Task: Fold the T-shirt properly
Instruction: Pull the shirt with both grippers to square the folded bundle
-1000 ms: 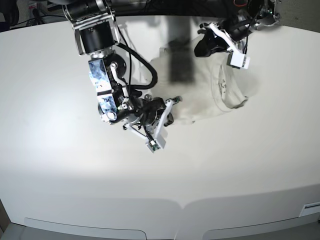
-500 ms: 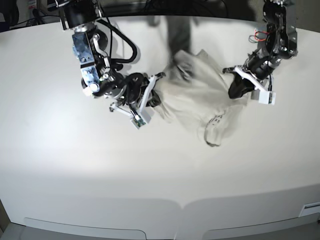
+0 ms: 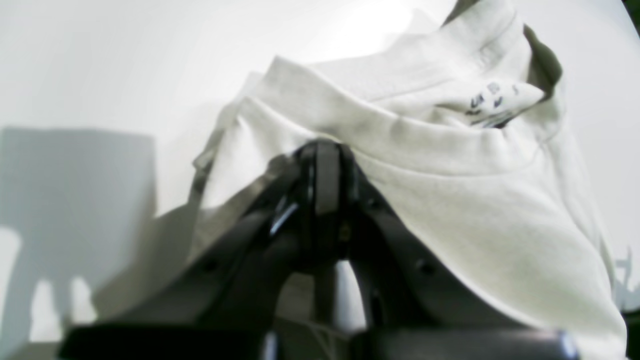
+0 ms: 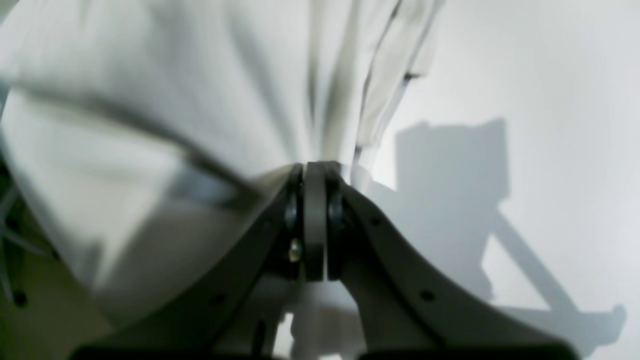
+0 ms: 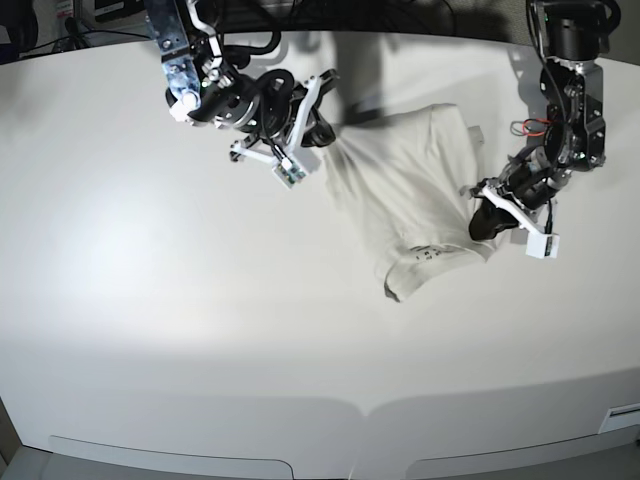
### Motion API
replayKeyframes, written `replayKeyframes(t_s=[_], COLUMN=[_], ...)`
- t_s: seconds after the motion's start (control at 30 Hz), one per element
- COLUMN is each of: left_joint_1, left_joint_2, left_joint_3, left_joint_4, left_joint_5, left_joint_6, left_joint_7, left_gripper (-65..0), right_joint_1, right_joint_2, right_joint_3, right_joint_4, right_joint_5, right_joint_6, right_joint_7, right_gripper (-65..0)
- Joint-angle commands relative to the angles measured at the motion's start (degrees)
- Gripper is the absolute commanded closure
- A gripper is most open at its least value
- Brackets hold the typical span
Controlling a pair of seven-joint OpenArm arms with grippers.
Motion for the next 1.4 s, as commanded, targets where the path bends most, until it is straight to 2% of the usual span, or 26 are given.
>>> replayKeyframes(t_s=[0.0,0.07,0.13,0.27,0.4,0.5,0.6,0.77,0.97,1.1,1.2,1.3,1.37], left_joint_1=[-0.55,-0.20,0.83,5.88,12.09,17.03,21.35,26.18,29.79,32.63,33.27,32.89,31.93], left_joint_2=[-1.70,-3.08,-4.63,-8.87,-12.13,-11.85,-9.51,-3.72,-1.20,0.55,3.21,5.27,5.31], left_joint_3=[-0.39,-0.39,-0.39,-0.44,-0.44,-0.42,-0.42,-0.42,-0.42,-0.42,-0.42,-0.42,-0.44], left_joint_4=[0.42,2.27,5.11,13.64,22.38,27.30,31.28,36.04,36.26,36.17,34.27,28.76,24.39], left_joint_5=[1.44,-2.69,-6.64,-12.61,-17.73,-22.99,-25.14,-24.61,-22.25,-12.11,-4.66,-0.09,1.84], left_joint_6=[2.21,0.00,-0.63,-0.59,0.52,0.46,-0.48,-2.19,-2.89,-2.97,-2.78,-2.78,-2.80], left_joint_7=[3.06,6.56,9.16,9.46,9.57,10.45,10.49,11.85,12.76,6.40,4.87,1.29,-1.73], left_gripper=[0.0,0.0,0.0,0.0,0.0,0.0,0.0,0.0,0.0,0.0,0.0,0.0,0.0], right_joint_1=[0.35,0.39,0.50,0.70,2.45,4.48,6.34,7.96,8.61,8.61,8.57,8.41,7.96], right_joint_2=[0.13,0.13,0.13,0.09,-0.04,-1.20,-3.67,-6.03,-6.71,-6.67,-6.51,-6.51,-6.49], right_joint_3=[0.17,0.55,0.92,0.94,0.94,0.90,0.87,-1.51,-4.37,-4.33,-3.56,-1.86,-1.18], right_joint_4=[1.73,3.45,5.64,9.53,9.99,9.94,9.49,4.42,-4.09,-6.14,-6.25,-6.25,-6.25], right_joint_5=[0.57,1.22,2.62,4.74,6.80,6.73,6.75,6.03,-1.20,-4.39,-5.99,-5.95,-5.95], right_joint_6=[0.33,0.17,0.17,0.04,-2.25,-2.47,-3.23,-3.26,-3.52,-4.83,-5.09,-5.46,-5.44], right_joint_7=[0.55,0.57,0.50,0.66,1.42,1.84,1.79,1.88,6.86,7.80,7.78,7.37,7.13], right_gripper=[0.0,0.0,0.0,0.0,0.0,0.0,0.0,0.0,0.0,0.0,0.0,0.0,0.0])
